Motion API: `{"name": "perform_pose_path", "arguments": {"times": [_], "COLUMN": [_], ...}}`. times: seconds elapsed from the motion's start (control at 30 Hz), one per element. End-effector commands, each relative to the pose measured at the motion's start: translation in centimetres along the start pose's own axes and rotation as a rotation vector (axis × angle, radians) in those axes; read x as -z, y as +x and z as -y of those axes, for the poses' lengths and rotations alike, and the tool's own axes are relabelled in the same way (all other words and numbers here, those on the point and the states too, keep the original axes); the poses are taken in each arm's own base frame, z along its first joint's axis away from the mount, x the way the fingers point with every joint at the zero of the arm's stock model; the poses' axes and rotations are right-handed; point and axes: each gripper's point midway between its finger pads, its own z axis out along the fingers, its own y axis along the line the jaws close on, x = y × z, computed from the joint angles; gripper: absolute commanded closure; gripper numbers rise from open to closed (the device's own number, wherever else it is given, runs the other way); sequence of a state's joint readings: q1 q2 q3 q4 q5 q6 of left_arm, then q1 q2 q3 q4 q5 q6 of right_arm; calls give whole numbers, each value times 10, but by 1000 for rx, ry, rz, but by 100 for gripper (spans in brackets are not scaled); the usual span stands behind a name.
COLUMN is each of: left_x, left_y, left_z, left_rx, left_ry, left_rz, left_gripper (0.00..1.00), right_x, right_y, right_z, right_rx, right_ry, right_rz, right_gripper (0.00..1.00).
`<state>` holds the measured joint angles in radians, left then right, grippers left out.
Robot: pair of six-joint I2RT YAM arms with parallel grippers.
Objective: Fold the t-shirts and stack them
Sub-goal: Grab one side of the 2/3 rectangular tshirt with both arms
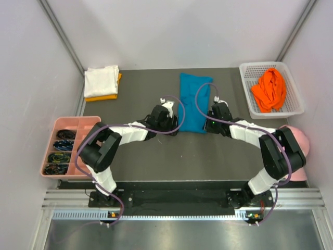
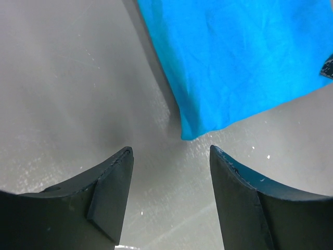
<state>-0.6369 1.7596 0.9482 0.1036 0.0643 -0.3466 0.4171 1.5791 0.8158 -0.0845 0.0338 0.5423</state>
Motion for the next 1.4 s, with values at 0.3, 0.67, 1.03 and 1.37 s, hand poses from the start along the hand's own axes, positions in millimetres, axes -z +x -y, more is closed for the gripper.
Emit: {"name": "perform_pose_path", "arguments": {"times": [0.3, 0.67, 1.03, 1.37], "left_x": [-13, -16, -21, -29], "left_y": [-31, -30, -26, -26], "left_z": [19, 23, 23, 22], "left_rx": [-1, 9, 22, 25], "left_ry": [66, 87, 94, 95], "left_rz": [71, 69, 68, 71], "left_gripper": [35, 36, 38, 41], "right_x": [-4, -9, -9, -9], "right_y": [-16, -9, -7, -6], "right_z": [-16, -17, -20, -18], "right_rx": [12, -2, 2, 13], "right_ry": [-40, -52, -74, -67], "right_rz": [35, 18, 7, 8], "right_gripper": [66, 68, 100, 100]}}
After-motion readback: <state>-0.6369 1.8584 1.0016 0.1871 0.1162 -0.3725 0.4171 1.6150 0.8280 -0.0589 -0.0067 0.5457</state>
